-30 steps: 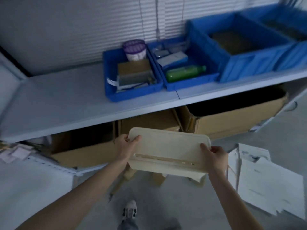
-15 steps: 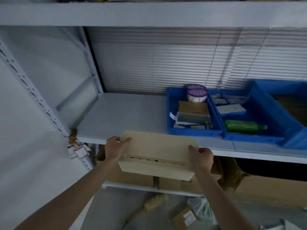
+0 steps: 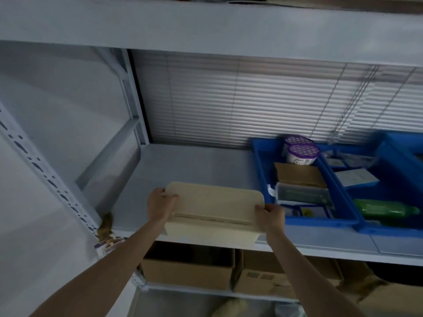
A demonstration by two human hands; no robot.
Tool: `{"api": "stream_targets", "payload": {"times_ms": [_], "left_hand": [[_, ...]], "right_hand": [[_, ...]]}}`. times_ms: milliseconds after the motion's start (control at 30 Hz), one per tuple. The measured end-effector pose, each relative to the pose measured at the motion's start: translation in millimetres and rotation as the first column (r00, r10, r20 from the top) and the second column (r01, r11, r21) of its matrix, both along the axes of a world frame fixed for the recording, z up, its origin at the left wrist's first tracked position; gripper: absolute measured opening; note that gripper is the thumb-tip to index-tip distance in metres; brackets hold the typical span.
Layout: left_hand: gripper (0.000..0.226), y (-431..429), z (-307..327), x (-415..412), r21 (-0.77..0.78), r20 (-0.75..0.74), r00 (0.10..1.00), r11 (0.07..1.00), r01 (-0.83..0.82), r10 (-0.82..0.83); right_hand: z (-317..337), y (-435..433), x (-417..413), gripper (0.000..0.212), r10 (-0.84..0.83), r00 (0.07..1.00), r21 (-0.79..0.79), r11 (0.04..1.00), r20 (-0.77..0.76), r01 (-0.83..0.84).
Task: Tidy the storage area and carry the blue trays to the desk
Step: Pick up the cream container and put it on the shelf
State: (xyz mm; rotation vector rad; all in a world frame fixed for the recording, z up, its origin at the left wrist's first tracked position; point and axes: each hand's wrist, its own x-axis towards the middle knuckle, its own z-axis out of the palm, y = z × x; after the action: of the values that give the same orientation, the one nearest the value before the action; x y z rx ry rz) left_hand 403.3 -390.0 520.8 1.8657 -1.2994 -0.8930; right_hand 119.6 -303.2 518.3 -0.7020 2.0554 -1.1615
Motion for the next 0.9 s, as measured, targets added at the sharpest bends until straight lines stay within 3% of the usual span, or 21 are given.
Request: {"api": "stream_targets", "payload": {"times_ms": [167, 233, 300, 333, 400, 433, 500, 667, 767, 900], "left_hand": [[0.054, -28.7, -8.1, -9.7, -0.038, -0.09, 0.996, 0.999, 0.013, -0.016], [0.061, -42.9, -10.7, -13.5, -0.059, -0.098, 0.993, 0.996, 0.062, -0.067], [0.06, -43.8, -14.8, -14.7, -0.152, 0.061, 0.99, 0.979, 0.134, -0.126], [0.056, -38.3, -18.7, -14.9, -0.253, 0.225, 0.96, 0.942, 0.221, -0.164], [0.047, -19.5, -31.4, -15.0, -0.39, 0.571, 0.79, 0.772, 0.501, -0.223], [0.044, -10.1, -35.9, -15.4, -0.37, 0.68, 0.687, 0.689, 0.623, -0.255], [0.046, -4.0, -49.5, -15.7, -0.258, 0.787, 0.538, 0.631, 0.732, -0.302], [0.054, -39.2, -48.7, -35.8, -0.128, 0.798, 0.491, 0.698, 0.705, -0.349], [0.049, -71.4, -39.5, -52.6, -0.04, 0.784, 0.478, 0.735, 0.677, -0.397], [0.062, -116.7, -32.6, -75.5, 0.016, 0.802, 0.445, 0.76, 0.65, -0.398]], "right_hand": [[-9.7, -30.1, -5.1, 0.024, -0.028, 0.997, -0.049, 0.999, -0.068, 0.025], [-8.9, -44.9, -9.3, 0.008, -0.022, 0.985, -0.06, 0.998, -0.171, 0.011], [-8.8, -47.0, -13.1, 0.027, 0.068, 0.92, -0.016, 0.997, -0.386, -0.08], [-10.0, -41.5, -13.8, 0.037, 0.144, 0.824, 0.007, 0.986, -0.548, -0.168], [-18.1, -25.0, -11.8, 0.046, 0.322, 0.48, 0.111, 0.902, -0.816, -0.416], [-24.7, -18.7, -10.2, 0.049, 0.399, 0.323, 0.2, 0.839, -0.858, -0.506], [-39.6, -20.0, -12.8, 0.055, 0.514, 0.195, 0.346, 0.768, -0.835, -0.54], [-36.7, -61.9, -22.8, 0.06, 0.571, 0.224, 0.409, 0.762, -0.789, -0.501], [-30.0, -95.0, -31.0, 0.078, 0.582, 0.258, 0.412, 0.765, -0.771, -0.496], [-31.3, -151.3, -51.3, 0.095, 0.568, 0.248, 0.396, 0.768, -0.785, -0.503]]}}
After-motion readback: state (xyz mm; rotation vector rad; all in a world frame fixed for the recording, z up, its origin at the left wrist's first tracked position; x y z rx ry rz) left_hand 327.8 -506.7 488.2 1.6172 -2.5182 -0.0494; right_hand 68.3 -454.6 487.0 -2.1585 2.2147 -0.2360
